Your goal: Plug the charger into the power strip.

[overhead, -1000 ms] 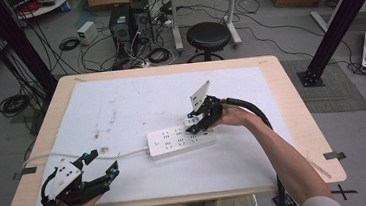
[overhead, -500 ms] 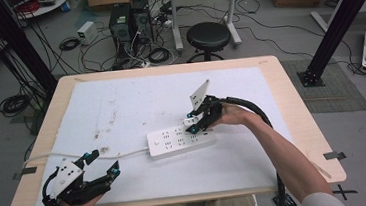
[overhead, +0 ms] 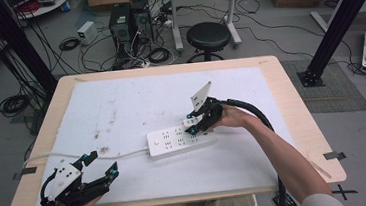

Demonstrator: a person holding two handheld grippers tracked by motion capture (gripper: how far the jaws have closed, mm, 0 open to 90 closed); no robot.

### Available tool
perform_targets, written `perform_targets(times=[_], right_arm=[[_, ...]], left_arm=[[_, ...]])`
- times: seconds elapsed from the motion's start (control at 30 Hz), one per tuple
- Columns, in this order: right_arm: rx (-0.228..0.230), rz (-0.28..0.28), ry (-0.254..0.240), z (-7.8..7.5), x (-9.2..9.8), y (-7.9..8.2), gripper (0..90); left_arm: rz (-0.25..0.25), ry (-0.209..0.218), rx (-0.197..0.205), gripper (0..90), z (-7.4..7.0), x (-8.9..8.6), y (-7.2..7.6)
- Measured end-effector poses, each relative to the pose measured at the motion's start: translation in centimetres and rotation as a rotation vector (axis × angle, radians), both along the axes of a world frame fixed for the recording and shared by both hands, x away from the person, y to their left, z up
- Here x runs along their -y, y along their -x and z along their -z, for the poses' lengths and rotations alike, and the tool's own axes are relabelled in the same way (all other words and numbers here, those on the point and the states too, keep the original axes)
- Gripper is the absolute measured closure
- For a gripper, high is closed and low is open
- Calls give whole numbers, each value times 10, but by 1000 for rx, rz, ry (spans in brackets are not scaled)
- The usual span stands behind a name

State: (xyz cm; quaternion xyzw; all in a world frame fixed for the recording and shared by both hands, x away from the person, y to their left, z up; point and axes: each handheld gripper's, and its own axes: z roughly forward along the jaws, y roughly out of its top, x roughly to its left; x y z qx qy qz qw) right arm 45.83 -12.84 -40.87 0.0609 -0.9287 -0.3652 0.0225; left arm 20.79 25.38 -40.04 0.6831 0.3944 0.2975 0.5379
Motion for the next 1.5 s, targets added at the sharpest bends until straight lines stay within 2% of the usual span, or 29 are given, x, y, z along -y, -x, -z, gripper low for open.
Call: perform_targets(times=[0.37,0.8,0.97,1.1,1.13,1.17,1.2,1.37,1.4,1.47,1.5], right_arm=[[9,12,11,-1,0,3,633],[-6,20,17,-3,-2,1,616],[-3,55,-9,-6,-2,0,479],[-4,59,-15,-8,-2,1,450],[-9,85,11,-9,-2,3,309],[-9,85,11,-9,-2,3,309],[-8,100,6,-10,0,5,243],[-8,126,-7,-12,4,11,230],[4,166,-17,-13,9,15,219],[-4,183,-20,-13,11,17,219],[-15,241,-46,-14,21,21,219]], left_arm=[[-1,6,5,242,-1,-3,-1],[-2,14,-2,242,1,-4,-2],[-1,9,1,242,0,-4,-3],[-2,10,1,242,0,-4,-2],[-3,12,0,242,1,-5,-3],[-3,12,0,242,1,-5,-3],[-1,12,1,241,1,-5,-4],[1,10,2,242,0,-5,-8],[3,9,4,242,0,-5,-9],[3,10,4,241,-1,-5,-9],[8,10,6,239,-1,-4,-11]])
